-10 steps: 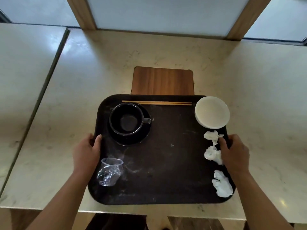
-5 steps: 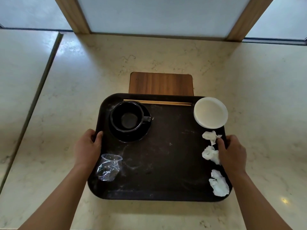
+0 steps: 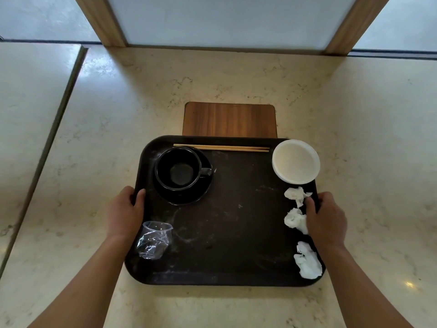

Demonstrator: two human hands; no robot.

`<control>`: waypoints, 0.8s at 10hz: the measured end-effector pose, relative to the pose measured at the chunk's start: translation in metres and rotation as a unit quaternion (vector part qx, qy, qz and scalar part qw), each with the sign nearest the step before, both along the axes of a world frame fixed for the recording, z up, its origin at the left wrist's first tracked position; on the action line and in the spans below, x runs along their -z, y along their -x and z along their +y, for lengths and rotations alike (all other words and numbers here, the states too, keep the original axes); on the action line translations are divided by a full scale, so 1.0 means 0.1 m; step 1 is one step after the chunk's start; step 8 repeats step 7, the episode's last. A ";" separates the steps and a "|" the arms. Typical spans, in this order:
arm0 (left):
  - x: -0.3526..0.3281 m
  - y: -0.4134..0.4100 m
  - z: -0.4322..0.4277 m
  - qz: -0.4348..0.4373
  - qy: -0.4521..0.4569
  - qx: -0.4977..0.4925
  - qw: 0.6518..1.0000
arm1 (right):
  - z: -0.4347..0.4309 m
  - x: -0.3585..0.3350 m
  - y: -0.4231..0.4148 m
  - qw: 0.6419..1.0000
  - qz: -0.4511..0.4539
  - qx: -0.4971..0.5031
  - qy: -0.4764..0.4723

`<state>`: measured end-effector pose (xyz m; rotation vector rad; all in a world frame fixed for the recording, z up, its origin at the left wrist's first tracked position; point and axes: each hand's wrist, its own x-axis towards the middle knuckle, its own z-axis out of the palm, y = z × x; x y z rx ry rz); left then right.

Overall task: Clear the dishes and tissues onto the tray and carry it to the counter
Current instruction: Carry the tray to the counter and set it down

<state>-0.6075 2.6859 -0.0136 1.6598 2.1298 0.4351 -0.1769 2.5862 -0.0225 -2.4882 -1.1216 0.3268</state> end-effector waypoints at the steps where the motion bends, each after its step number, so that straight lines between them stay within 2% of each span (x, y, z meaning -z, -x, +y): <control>1: 0.01 0.01 0.00 0.008 0.003 0.006 1.000 | 0.00 0.02 0.00 1.000 -0.007 -0.007 -0.008; 4: -0.12 -0.05 -0.02 0.015 0.022 -0.002 1.000 | 0.02 0.00 -0.01 1.000 0.011 -0.003 0.003; 5: -0.16 0.00 -0.08 -0.045 0.058 -0.006 0.997 | -0.02 -0.09 -0.01 0.998 0.065 -0.001 0.005; 6: -0.16 0.20 -0.23 -0.170 0.083 -0.071 0.979 | -0.18 -0.19 -0.06 0.988 0.147 0.038 -0.017; 7: -0.27 0.40 -0.87 -0.215 0.061 -0.104 0.969 | -0.72 -0.20 -0.09 0.975 0.202 0.077 -0.041; 8: -0.27 0.40 -0.87 -0.215 0.061 -0.104 0.969 | -0.72 -0.20 -0.09 0.975 0.202 0.077 -0.041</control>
